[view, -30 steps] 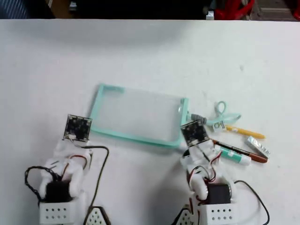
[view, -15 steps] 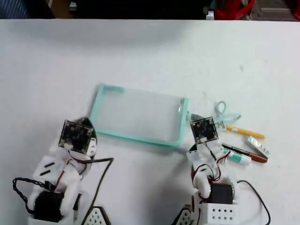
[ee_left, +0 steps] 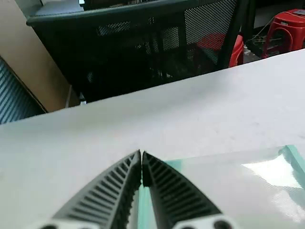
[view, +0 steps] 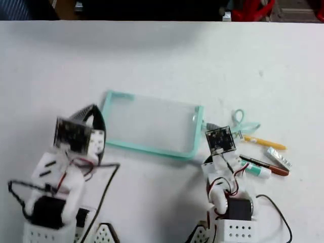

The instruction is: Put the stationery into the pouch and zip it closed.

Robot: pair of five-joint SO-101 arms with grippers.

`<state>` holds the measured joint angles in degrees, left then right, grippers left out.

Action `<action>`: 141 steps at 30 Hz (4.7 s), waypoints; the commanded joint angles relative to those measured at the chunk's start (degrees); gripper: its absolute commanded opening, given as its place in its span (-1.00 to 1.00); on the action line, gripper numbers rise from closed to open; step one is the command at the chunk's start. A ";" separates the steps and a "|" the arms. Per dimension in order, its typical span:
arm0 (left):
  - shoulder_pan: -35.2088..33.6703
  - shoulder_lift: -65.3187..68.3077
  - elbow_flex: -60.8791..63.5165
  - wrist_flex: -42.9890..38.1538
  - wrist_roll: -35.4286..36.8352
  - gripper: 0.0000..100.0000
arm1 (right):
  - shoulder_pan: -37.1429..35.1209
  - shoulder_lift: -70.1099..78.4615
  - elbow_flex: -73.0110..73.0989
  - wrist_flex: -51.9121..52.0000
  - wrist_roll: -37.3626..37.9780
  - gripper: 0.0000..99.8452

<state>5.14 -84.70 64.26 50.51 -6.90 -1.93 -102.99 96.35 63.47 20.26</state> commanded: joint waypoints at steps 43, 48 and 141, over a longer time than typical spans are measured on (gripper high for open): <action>-2.42 51.47 -8.09 -7.91 -0.09 -0.80 | 6.11 0.40 -27.87 6.29 16.09 -0.96; -2.42 45.67 -5.27 -7.56 -0.09 -0.80 | -2.77 13.41 -44.66 12.62 15.47 -0.96; 1.45 -20.35 6.68 15.74 -4.92 -0.55 | -25.63 93.32 -141.98 34.95 0.44 -0.97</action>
<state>9.98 -102.64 71.21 67.21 -12.53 -25.58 -9.63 -38.59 98.46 21.23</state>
